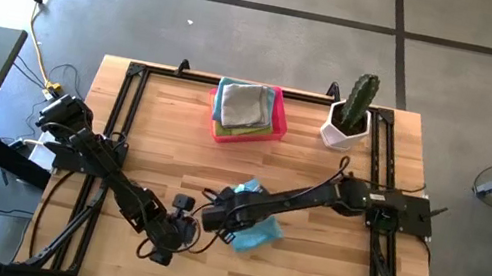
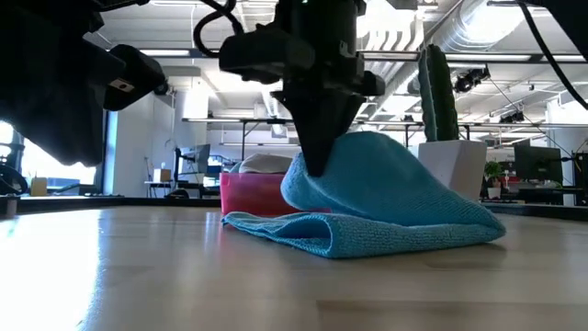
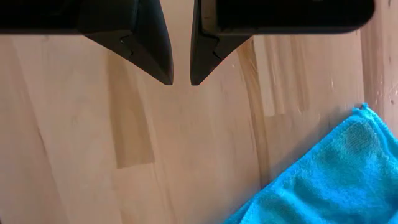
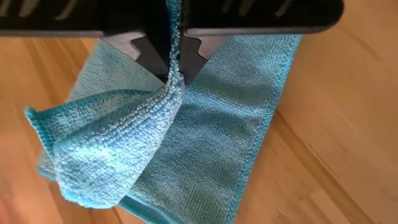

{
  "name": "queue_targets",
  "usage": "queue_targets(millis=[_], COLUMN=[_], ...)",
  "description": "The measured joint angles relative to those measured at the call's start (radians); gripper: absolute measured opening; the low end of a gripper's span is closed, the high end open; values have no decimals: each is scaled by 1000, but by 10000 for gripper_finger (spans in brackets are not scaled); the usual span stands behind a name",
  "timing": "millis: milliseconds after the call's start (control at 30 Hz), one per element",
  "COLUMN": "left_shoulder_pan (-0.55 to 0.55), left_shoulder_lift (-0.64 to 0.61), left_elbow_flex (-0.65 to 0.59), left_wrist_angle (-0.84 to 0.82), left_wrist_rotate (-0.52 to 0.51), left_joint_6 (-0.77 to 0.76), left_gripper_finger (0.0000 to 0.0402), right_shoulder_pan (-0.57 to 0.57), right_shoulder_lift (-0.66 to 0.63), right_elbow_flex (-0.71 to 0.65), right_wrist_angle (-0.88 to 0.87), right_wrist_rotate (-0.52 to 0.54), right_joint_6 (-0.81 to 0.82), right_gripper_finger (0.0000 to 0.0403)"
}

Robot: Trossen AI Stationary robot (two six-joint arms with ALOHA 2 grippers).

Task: Fold microfiber towels
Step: Fold the blue microfiber cloth

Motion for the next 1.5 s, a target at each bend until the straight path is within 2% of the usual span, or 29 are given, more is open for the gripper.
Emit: queue_targets(millis=[233, 333, 533, 667, 767, 833, 933, 1033, 1267, 1367, 1500], left_shoulder_pan=[-19, -28, -38, -43, -43, -43, -43, -44, -44, -44, -39], left_shoulder_lift=[0, 0, 0, 0, 0, 0, 0, 0, 0, 0, 0], left_elbow_flex=[0, 0, 0, 0, 0, -3, -8, -8, -8, -8, -8], left_wrist_angle=[-19, -19, -19, -19, -20, -19, -27, -16, -16, -15, -14], left_wrist_rotate=[0, 0, 0, 0, 0, 0, 0, 0, 0, 0, -1], left_joint_6=[-9, -11, -18, -26, -46, -58, -64, -75, -114, -128, -150], left_gripper_finger=[46, 46, 46, 46, 46, 46, 46, 46, 46, 46, 46], right_shoulder_pan=[2, 4, 9, 16, 34, 46, 58, 58, 21, 36, 71], right_shoulder_lift=[6, 6, 6, 6, 4, -3, -9, -23, -46, -46, -48], right_elbow_flex=[-5, -5, -4, 66, 126, 109, 50, -53, -281, -288, -212], right_wrist_angle=[7, 31, 111, -28, -212, -213, -204, -209, -99, -59, -79], right_wrist_rotate=[35, 37, 33, 52, 186, 260, 265, 298, 101, 51, 34], right_joint_6=[-14, -46, -118, -139, -129, -140, -220, -179, -184, -217, -225], right_gripper_finger=[10, 44, 138, 168, 168, 165, 161, 157, 153, 141, 124])
